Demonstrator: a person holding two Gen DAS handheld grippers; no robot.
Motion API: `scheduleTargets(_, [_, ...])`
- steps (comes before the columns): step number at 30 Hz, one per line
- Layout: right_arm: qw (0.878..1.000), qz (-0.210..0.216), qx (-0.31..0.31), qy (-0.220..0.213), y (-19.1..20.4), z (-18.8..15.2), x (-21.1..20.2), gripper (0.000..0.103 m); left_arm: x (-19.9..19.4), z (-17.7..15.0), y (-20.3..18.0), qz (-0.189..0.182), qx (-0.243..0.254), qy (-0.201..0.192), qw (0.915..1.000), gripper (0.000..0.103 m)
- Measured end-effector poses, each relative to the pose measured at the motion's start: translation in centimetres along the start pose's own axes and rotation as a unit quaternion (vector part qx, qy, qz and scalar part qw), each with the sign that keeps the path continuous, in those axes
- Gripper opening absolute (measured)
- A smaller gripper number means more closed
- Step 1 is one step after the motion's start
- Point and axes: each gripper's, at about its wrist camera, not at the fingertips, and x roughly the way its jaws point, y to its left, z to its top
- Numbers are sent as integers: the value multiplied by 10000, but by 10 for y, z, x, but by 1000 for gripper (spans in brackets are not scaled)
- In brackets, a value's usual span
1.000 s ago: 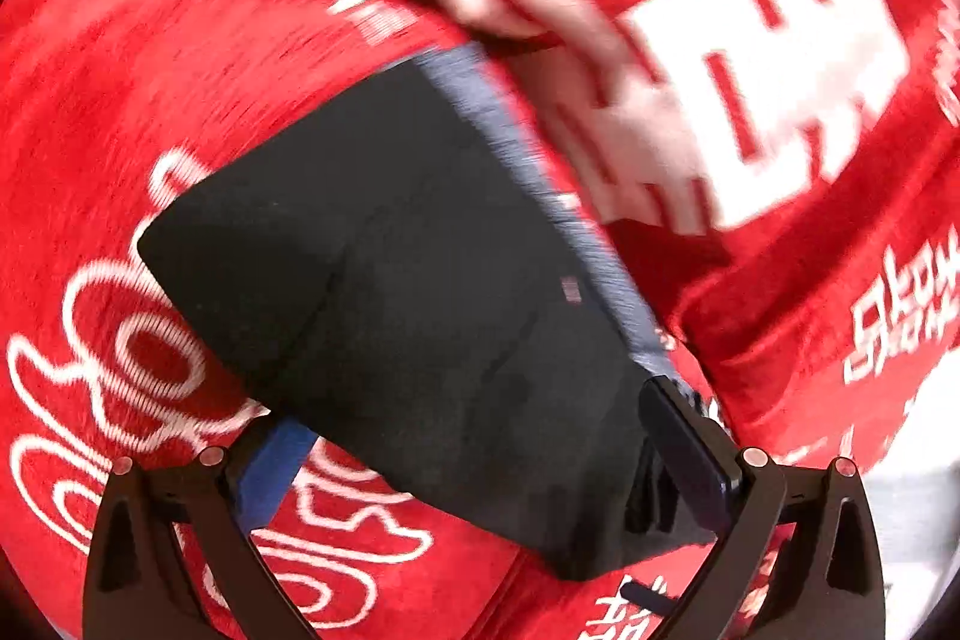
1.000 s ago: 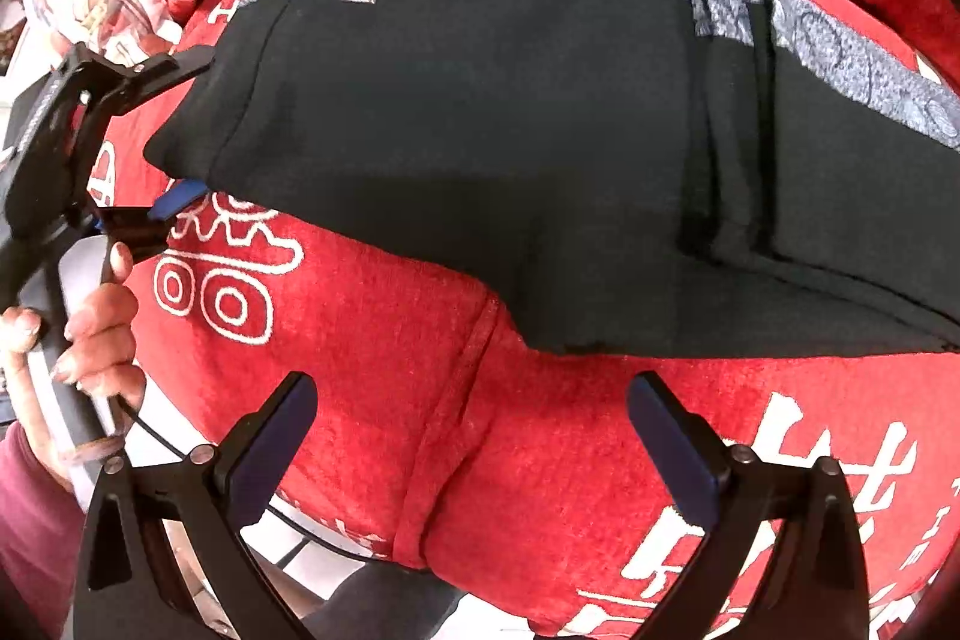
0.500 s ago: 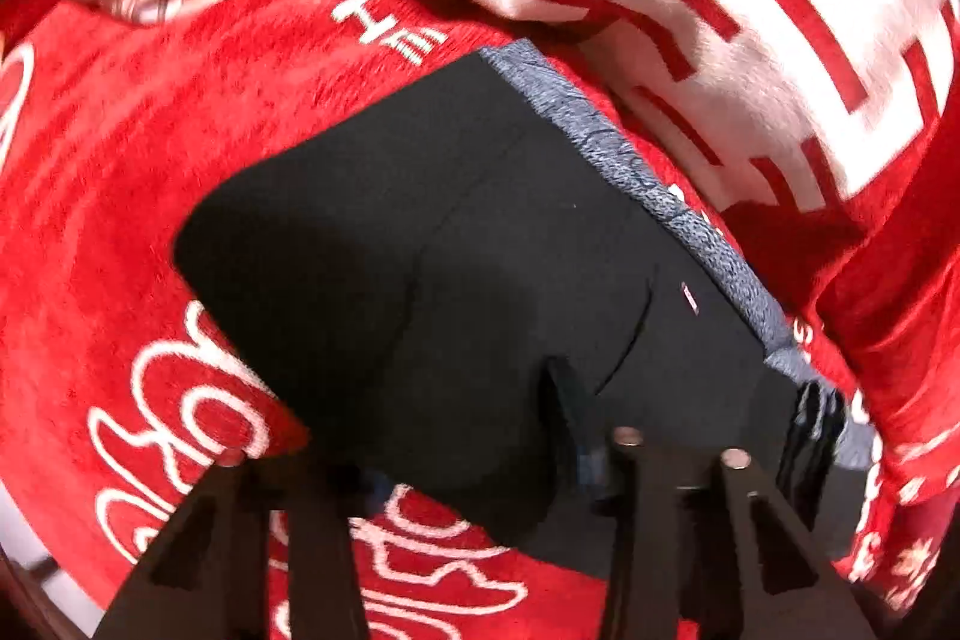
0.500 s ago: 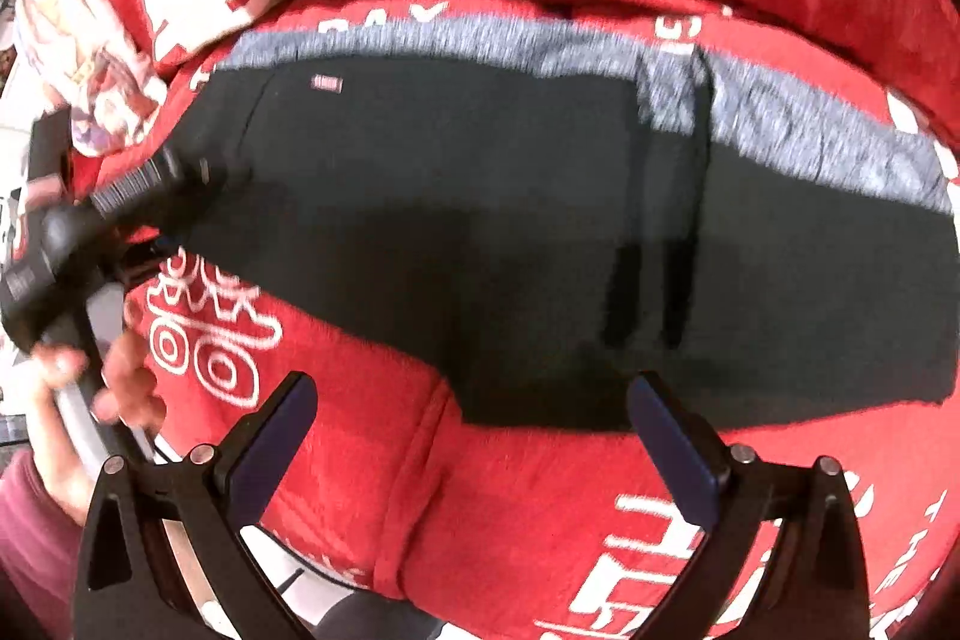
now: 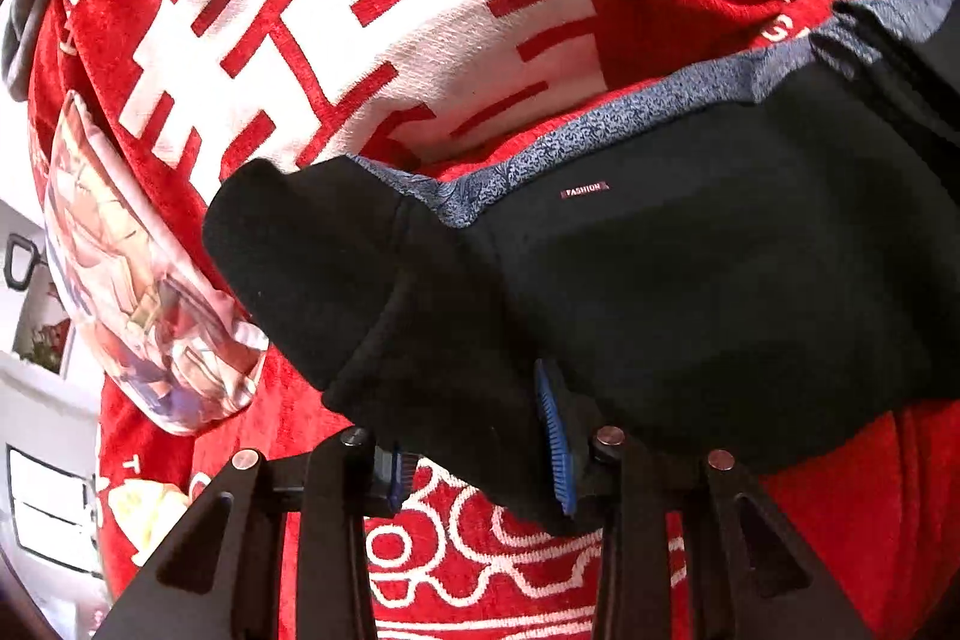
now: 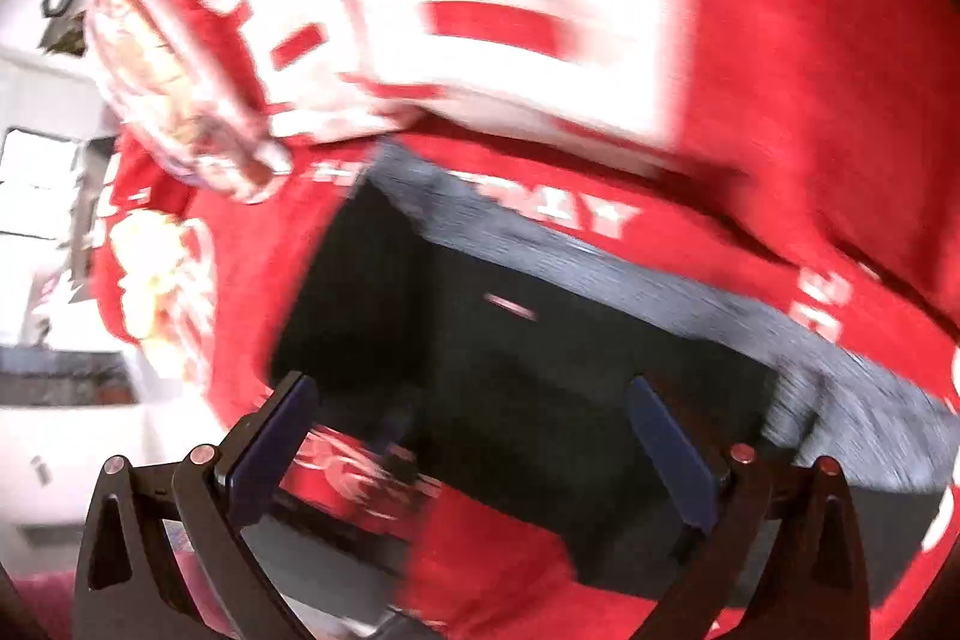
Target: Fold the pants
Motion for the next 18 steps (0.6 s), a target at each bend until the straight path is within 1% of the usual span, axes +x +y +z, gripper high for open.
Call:
scheduleTargets(1, [9999, 109, -59, 87, 8, 7, 6, 103, 0, 0, 3, -4, -10, -1, 10000, 37])
scheduleTargets(2, [9991, 268, -194, 277, 21, 18, 16, 103, -1, 0, 4, -5, -16, 1, 10000, 37])
scheduleTargets(4, [9975, 203, -431, 524, 42, 29, 35, 102, -1, -4, 8, -5, -34, -4, 10000, 37])
scheduleTargets(7, [9931, 46, -652, 972, 62, 37, 63, 88, -3, -10, 4, 6, -29, -43, 10000, 37])
scheduleTargets(8, [9914, -2, -679, 1120, 67, 38, 72, 77, -4, -10, 4, 20, -31, -45, 10000, 37])
scheduleTargets(9, [9892, -56, -702, 1284, 71, 39, 82, 73, -4, -9, 4, 29, -39, -47, 10000, 37])
scheduleTargets(10, [9870, -105, -703, 1439, 71, 39, 90, 71, -5, -10, 3, 25, -43, -55, 10000, 37])
scheduleTargets(11, [9841, -146, -671, 1639, 71, 38, 99, 60, -6, -9, 3, 11, -46, -49, 10000, 37])
scheduleTargets(12, [9813, -136, -595, 1827, 69, 38, 108, 40, -6, -9, 2, 5, -48, -37, 10000, 37])
scheduleTargets(13, [9798, -68, -537, 1924, 67, 37, 114, 30, -6, -9, 2, -29, -59, -16, 10000, 37])
scheduleTargets(14, [9801, -50, -509, 1920, 64, 37, 117, 21, -9, -8, 2, -20, -61, -41, 10000, 37])
scheduleTargets(16, [9838, 23, -514, 1719, 60, 33, 108, 18, -19, -4, 2, -25, -93, -140, 9999, 37])
scheduleTargets(18, [9870, 186, -620, 1468, 57, 25, 89, 18, -36, 4, 4, -101, -191, -284, 9994, 37])
